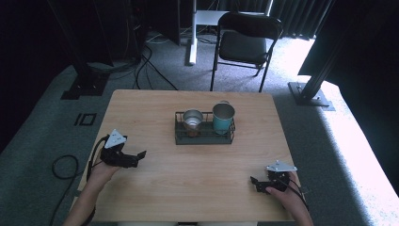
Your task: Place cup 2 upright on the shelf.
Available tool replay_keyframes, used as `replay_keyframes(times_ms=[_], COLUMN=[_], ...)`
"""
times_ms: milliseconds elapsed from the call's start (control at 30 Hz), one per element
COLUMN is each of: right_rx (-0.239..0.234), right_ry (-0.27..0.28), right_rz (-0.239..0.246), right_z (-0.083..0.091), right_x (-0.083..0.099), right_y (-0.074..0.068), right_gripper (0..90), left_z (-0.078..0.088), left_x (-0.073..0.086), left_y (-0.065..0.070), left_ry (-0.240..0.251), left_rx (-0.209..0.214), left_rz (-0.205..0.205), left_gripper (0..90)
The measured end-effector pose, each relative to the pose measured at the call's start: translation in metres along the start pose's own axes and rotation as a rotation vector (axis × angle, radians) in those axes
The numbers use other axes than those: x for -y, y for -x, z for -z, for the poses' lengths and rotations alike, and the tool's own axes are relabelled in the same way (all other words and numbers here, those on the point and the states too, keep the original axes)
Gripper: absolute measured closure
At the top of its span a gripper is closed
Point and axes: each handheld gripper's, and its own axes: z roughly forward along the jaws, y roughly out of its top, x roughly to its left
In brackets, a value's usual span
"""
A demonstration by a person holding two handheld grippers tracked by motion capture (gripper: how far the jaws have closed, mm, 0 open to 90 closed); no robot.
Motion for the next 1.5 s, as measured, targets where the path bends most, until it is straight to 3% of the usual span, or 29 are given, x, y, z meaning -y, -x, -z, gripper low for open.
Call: replay_keyframes(times_ms=[200,467,600,767,867,1000,1200,1267,1433,1500], right_rx=[0.0,0.001,0.001,0.001,0.001,0.001,0.001,0.001,0.001,0.001], right_ry=[0.0,0.0,0.001,0.001,0.001,0.001,0.001,0.001,0.001,0.001], right_rz=[0.001,0.001,0.002,0.003,0.003,0.003,0.004,0.003,0.003,0.003], right_z=[0.0,0.0,0.0,0.0,0.0,0.0,0.0,0.0,0.0,0.0], right_x=[0.0,0.0,0.0,0.0,0.0,0.0,0.0,0.0,0.0,0.0], right_y=[0.0,0.0,0.0,0.0,0.0,0.0,0.0,0.0,0.0,0.0], right_gripper=[11.6,11.6,11.6,11.6,11.6,11.6,11.6,11.6,11.6,11.6], left_z=[0.002,-0.002,-0.002,0.003,0.006,0.013,0.021,0.026,0.028,0.03], left_x=[0.012,0.038,0.047,0.061,0.068,0.077,0.085,0.092,0.098,0.102], left_y=[0.002,0.003,0.002,-0.003,-0.004,0.0,-0.001,-0.004,-0.008,-0.01], left_ry=[-0.022,-0.086,-0.105,-0.098,-0.105,-0.118,-0.11,-0.1,-0.1,-0.11], left_rx=[0.005,-0.016,-0.032,-0.065,-0.093,-0.139,-0.155,-0.172,-0.196,-0.225], left_rz=[0.027,0.084,0.093,0.161,0.18,0.174,0.197,0.217,0.214,0.218], left_gripper=[0.3,0.3,0.3,0.3,0.3,0.3,0.3,0.3,0.3,0.3])
